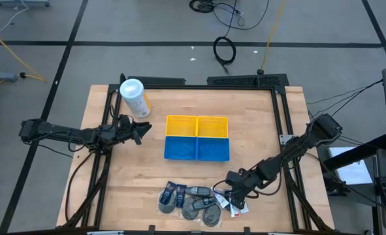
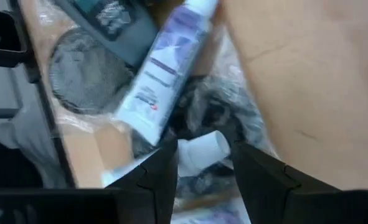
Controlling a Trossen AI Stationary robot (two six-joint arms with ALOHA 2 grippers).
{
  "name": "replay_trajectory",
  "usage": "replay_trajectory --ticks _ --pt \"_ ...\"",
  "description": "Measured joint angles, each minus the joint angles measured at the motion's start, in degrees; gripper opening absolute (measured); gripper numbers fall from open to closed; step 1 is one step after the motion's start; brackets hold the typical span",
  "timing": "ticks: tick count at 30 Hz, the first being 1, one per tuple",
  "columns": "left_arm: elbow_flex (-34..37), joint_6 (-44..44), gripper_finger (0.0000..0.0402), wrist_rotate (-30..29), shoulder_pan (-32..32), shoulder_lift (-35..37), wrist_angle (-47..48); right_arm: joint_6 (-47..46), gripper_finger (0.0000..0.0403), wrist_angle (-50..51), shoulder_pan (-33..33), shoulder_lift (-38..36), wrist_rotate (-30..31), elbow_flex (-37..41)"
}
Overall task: Pick & Place Travel size toiletries
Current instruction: Put the middle toothpaste into the right yellow bin
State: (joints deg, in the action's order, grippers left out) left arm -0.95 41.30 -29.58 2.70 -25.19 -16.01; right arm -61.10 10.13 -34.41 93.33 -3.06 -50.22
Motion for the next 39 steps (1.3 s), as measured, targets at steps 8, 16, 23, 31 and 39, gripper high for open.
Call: replay_trajectory --ticks 8,16,23,31,39 --pt "0.0 -0.04 0.0145 0.0 -0.02 0.0 0.51 -0.31 0.0141 -2.29 0.28 2.73 -1.72 -0.11" --pt "0.0 0.02 0.0145 0.0 -0.04 0.0 1.24 1.88 0.0132 -0.39 0.28 2.98 -2.46 -0.13" --pt "-0.01 -0.02 0.0145 0.0 -0.04 0.01 1.25 2.4 0.0083 2.78 0.35 3.0 -1.71 -0.09" --pt "0.0 -0.04 0.0145 0.0 -0.04 0.0 1.27 3.9 0.0038 2.95 0.35 2.98 -1.74 -0.07" --pt "0.0 -0.07 0.0145 -0.02 -0.04 0.0 1.27 6.99 0.0038 4.83 1.09 -0.95 -0.67 0.34"
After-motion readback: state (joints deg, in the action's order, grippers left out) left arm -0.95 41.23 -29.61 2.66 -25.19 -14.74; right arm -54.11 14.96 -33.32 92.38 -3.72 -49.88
